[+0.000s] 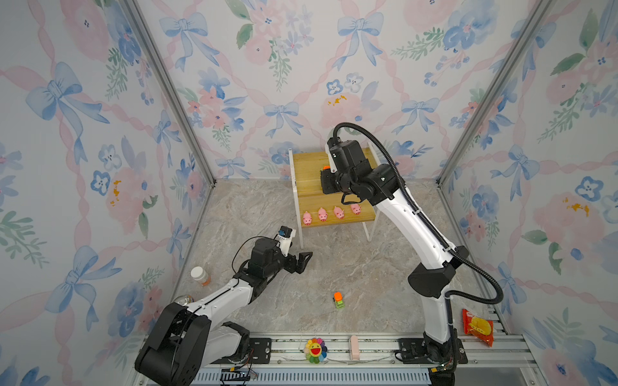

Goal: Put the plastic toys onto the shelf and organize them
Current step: 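Lower the car onto the upper shelf beside the pink cars and release, then withdraw the right gripper and move it over the remaining orange-and-green car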

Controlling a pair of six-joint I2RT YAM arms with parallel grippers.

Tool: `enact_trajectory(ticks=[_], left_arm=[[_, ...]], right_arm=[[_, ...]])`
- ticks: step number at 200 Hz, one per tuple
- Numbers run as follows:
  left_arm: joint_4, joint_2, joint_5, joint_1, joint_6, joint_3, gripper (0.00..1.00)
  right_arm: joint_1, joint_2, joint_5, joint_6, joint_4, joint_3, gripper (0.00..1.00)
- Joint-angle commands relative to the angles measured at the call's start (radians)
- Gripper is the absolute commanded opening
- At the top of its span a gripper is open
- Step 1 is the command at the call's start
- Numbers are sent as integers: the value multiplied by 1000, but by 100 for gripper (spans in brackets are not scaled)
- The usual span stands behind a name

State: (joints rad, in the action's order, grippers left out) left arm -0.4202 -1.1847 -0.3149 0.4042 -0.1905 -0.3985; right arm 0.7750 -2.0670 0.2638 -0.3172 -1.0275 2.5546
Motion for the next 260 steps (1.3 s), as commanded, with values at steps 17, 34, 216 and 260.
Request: enact_trajectory(ticks=[17,34,216,260], left_arm=[[-1,-1,-12,-10,14,-21,98],[-1,-2,-12,-10,15,-20,98],[-1,-28,-9,-9,16,-21,98],[-1,-30,1,-10,14,-11,98]], right_arm=[[10,-13,17,18,17,29,36],[13,-10,21,22,17,28,36],[205,454,138,94,-3,-400,71],[231,775,-2,-13,145,-1053,70]])
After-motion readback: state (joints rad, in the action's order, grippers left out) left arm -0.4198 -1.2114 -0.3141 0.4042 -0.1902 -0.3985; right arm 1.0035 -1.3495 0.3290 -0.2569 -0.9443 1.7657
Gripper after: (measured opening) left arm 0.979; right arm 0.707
